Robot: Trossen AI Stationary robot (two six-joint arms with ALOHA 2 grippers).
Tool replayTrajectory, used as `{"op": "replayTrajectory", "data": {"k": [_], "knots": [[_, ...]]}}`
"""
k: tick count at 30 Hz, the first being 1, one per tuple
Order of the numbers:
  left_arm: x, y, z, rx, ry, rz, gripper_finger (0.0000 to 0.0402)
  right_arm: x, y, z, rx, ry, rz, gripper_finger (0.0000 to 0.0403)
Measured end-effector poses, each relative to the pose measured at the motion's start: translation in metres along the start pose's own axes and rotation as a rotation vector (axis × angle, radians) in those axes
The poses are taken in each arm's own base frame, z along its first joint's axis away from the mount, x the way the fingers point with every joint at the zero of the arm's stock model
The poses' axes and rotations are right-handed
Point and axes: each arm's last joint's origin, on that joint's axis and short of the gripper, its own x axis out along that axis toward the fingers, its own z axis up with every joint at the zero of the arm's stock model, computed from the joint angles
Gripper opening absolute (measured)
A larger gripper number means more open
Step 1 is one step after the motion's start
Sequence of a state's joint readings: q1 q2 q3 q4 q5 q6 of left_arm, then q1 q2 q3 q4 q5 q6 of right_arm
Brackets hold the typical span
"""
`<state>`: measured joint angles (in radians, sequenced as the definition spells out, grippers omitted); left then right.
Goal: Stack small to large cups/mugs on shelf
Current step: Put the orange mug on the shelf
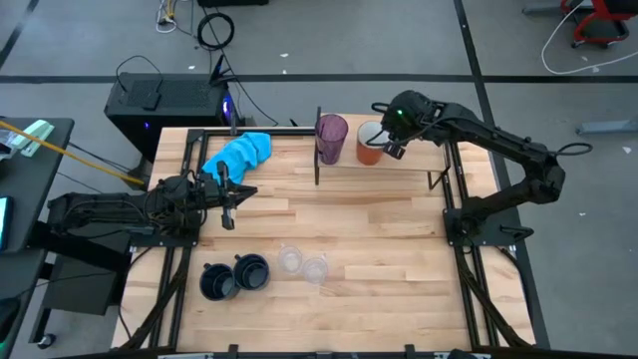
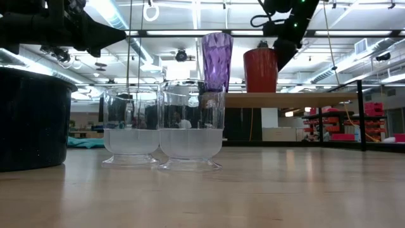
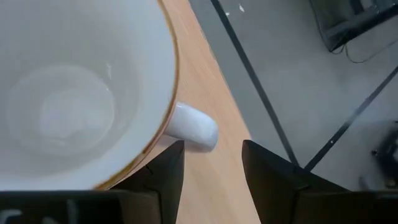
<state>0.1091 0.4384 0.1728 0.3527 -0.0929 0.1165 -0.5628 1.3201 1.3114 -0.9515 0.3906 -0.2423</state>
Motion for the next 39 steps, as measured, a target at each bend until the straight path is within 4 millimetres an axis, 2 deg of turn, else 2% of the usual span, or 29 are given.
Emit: {"op": "replayTrajectory", "data": {"k": [19,39], "knots": [[0.000,0.000,0.000,0.000,-0.001,0.000,0.0032,0.000,0.003,0.011,-0.021,-0.122,0.051,0.0168],[0.000,0.000,0.000,0.000,0.000,0.000,0.0035,-0.003,0.004,0.012,0.036,-0.127,0.042,0.0168]]}}
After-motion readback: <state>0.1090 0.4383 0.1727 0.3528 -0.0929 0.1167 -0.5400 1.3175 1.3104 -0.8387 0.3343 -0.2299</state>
